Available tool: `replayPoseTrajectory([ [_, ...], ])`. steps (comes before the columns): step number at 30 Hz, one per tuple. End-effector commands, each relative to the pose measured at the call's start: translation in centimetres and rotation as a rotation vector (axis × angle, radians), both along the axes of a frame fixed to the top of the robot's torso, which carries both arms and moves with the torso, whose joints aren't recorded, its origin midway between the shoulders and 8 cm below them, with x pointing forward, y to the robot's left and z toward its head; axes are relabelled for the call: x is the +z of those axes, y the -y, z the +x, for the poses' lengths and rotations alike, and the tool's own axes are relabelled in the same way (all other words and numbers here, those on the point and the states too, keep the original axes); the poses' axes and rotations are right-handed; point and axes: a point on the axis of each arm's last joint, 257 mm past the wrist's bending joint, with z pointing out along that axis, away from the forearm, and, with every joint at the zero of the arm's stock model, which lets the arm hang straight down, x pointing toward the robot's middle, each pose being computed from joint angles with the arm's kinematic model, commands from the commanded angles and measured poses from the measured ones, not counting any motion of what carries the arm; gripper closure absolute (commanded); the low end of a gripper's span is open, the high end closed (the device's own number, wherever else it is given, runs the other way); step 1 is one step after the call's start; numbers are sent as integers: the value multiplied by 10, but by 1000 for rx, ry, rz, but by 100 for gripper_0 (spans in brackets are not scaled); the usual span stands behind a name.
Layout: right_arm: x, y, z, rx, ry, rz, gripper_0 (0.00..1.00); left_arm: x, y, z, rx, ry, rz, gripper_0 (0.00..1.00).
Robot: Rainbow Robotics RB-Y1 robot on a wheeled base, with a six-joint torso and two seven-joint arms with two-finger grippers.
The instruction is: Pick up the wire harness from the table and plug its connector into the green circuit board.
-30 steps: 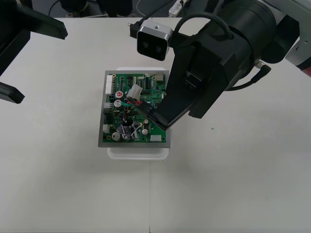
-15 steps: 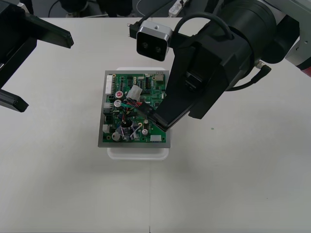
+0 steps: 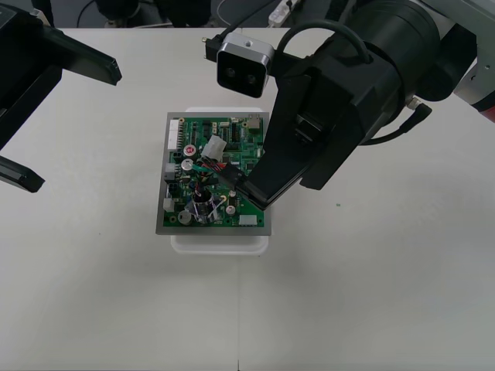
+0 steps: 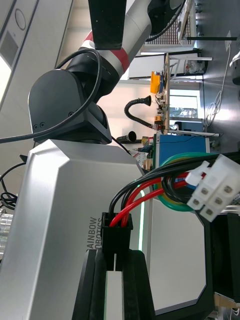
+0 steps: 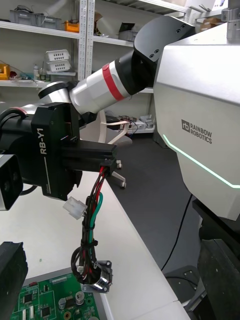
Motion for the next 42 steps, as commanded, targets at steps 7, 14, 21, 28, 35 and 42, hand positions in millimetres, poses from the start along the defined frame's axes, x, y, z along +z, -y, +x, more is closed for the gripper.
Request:
replayPoseTrajectory([
  [7,8,-4,-14,47,40,-24,100,-21,10,-24,-118,12,46,0],
  [14,8,-4,-18,58,45,-24,100,-19,20,-35,-164,20,27,0],
  [21,3,-3,-23,74,43,-36,100,-18,26,-37,-185,24,22,0],
  [28,2,-3,-23,73,41,-37,100,-25,33,-40,-215,1,41,0],
  [35,2,-3,-23,72,40,-39,100,-24,40,-43,-237,0,37,0],
  [42,3,-4,-23,75,38,-37,100,-25,48,-42,-250,10,31,0],
])
